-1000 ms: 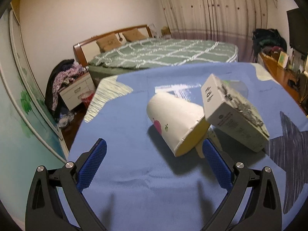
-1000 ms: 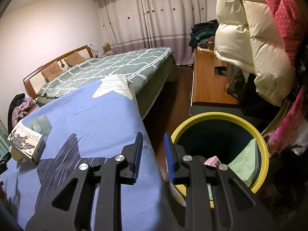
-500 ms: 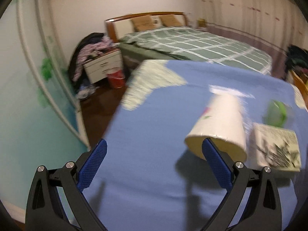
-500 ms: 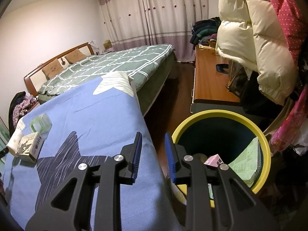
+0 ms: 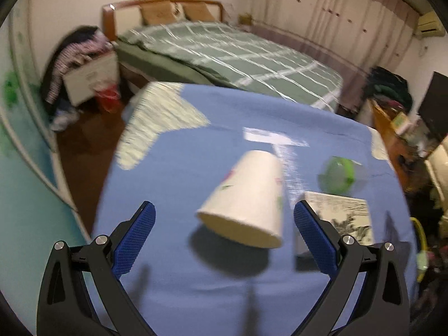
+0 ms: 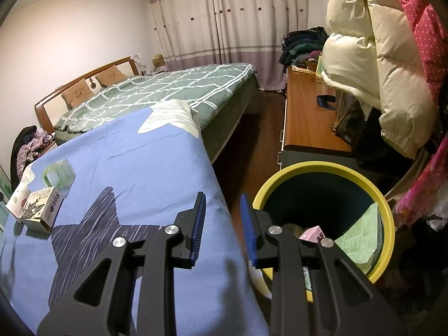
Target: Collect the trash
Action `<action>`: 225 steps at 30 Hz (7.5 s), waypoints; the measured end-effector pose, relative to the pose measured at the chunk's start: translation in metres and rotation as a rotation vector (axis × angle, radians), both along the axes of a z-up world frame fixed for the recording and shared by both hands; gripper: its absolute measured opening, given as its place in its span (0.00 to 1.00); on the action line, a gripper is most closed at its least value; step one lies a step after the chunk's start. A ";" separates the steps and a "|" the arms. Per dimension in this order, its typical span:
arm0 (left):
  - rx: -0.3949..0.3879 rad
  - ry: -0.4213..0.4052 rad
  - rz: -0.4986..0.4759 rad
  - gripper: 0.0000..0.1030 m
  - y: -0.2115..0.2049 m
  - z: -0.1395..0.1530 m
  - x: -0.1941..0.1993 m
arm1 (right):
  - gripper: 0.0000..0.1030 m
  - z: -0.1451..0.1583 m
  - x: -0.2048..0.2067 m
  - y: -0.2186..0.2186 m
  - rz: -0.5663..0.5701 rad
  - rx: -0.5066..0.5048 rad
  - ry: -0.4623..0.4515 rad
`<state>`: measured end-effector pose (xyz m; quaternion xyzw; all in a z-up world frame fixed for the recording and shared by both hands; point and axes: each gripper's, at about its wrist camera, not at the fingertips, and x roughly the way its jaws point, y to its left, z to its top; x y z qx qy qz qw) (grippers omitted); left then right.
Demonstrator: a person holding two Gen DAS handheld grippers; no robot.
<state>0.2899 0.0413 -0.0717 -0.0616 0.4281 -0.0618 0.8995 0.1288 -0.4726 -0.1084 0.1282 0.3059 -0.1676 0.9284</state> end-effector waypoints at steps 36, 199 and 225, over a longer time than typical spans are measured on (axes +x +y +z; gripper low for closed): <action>0.254 -0.011 -0.165 0.67 -0.074 0.027 0.013 | 0.27 -0.002 -0.001 -0.005 0.008 0.025 0.001; 0.190 -0.205 0.404 0.95 0.052 -0.019 -0.067 | 0.66 -0.008 0.003 -0.080 -0.324 0.066 0.019; 0.150 -0.080 -0.141 0.95 -0.155 -0.011 -0.026 | 0.77 0.011 0.000 -0.049 -0.309 -0.036 -0.058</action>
